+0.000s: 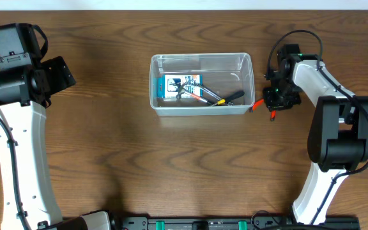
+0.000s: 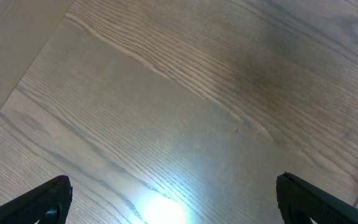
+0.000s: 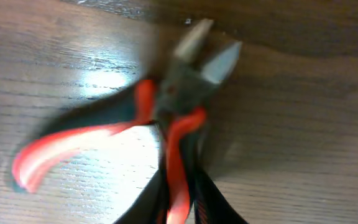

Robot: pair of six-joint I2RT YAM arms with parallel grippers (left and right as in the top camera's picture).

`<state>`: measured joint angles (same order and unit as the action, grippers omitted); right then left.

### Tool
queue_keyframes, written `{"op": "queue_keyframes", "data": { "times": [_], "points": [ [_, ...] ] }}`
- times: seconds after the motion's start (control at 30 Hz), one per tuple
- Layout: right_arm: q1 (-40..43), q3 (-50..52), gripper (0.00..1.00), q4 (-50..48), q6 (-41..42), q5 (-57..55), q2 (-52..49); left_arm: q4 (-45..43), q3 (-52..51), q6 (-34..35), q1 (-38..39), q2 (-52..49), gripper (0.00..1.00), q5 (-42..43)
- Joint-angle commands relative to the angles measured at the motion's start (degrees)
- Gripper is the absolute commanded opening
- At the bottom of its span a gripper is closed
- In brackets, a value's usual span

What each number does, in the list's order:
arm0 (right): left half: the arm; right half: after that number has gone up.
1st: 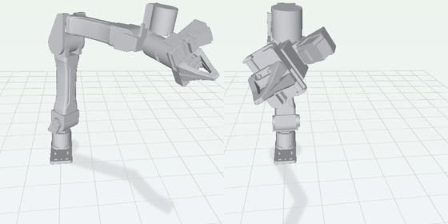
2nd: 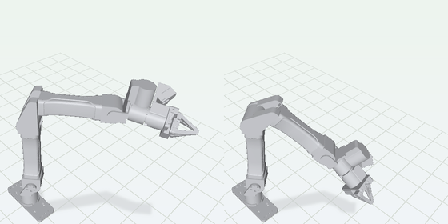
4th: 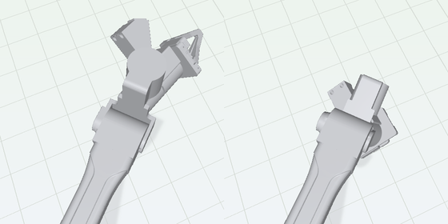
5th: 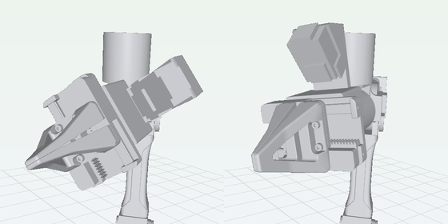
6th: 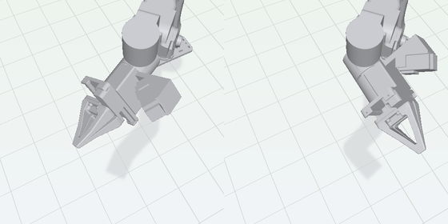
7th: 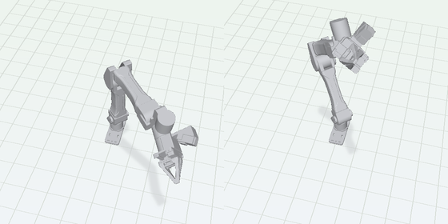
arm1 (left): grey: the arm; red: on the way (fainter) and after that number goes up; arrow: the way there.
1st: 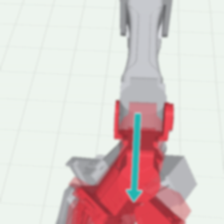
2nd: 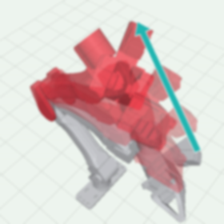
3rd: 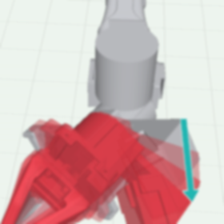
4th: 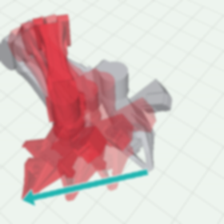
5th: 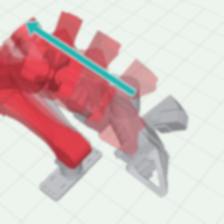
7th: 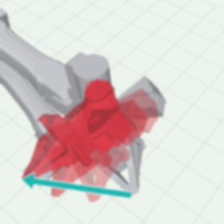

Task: Pack container

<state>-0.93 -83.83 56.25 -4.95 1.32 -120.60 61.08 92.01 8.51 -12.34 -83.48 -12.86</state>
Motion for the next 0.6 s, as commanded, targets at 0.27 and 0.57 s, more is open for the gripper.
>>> {"op": "queue_keyframes", "data": {
  "times": [0.27, 0.57],
  "points": [
    [-0.61, 0.24, 0.01, -0.04, -0.04, 0.22, -1.33, -0.04, 0.11, -0.94, -0.24, -0.11, 0.98, -0.90],
    [-0.59, -5.68, 0.01, 4.17, 0.00, 0.20, -1.22, -0.04, 0.11, -0.94, -0.24, -0.11, 0.98, -0.90]
  ]
}}
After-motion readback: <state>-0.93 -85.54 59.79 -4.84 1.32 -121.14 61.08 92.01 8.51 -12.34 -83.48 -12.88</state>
